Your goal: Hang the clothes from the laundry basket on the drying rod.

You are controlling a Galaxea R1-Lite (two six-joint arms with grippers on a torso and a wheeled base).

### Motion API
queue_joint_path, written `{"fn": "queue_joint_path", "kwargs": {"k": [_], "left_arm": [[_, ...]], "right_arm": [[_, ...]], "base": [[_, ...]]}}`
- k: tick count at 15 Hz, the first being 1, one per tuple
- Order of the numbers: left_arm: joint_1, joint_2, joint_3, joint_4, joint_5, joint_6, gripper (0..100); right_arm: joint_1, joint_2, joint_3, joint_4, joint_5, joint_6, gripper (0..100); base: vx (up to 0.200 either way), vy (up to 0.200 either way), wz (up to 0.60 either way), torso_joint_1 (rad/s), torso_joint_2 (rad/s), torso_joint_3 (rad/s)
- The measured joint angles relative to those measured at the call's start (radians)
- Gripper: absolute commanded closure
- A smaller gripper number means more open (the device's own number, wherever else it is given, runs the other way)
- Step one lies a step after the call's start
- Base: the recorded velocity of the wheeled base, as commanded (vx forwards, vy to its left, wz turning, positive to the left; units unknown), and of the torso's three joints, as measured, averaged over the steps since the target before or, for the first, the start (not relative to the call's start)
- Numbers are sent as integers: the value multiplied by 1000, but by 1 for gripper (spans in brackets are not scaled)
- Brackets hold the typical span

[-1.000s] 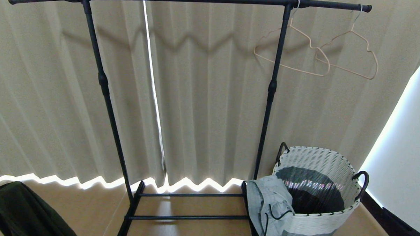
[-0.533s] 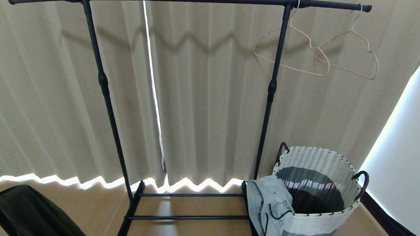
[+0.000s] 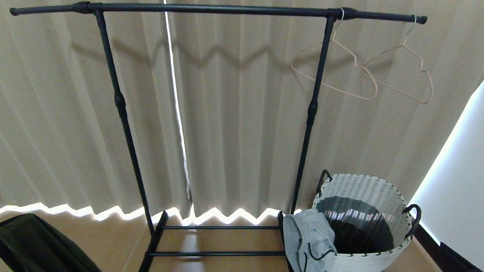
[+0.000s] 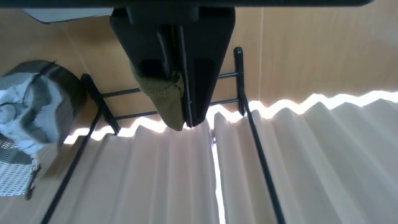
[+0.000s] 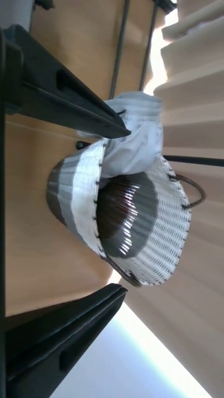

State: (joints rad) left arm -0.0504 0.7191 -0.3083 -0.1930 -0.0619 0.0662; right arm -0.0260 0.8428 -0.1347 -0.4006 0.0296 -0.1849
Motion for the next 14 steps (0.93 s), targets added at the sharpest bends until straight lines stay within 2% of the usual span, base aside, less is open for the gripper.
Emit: {"fn": "queue_joint_path", "kwargs": {"k": [14], "left_arm": [[1,32,11,3,-1,-19,100]], "right_arm": [[0,4,-10,-1,1,0,0]], "base": [[0,0,0,203,-484,-282]]}}
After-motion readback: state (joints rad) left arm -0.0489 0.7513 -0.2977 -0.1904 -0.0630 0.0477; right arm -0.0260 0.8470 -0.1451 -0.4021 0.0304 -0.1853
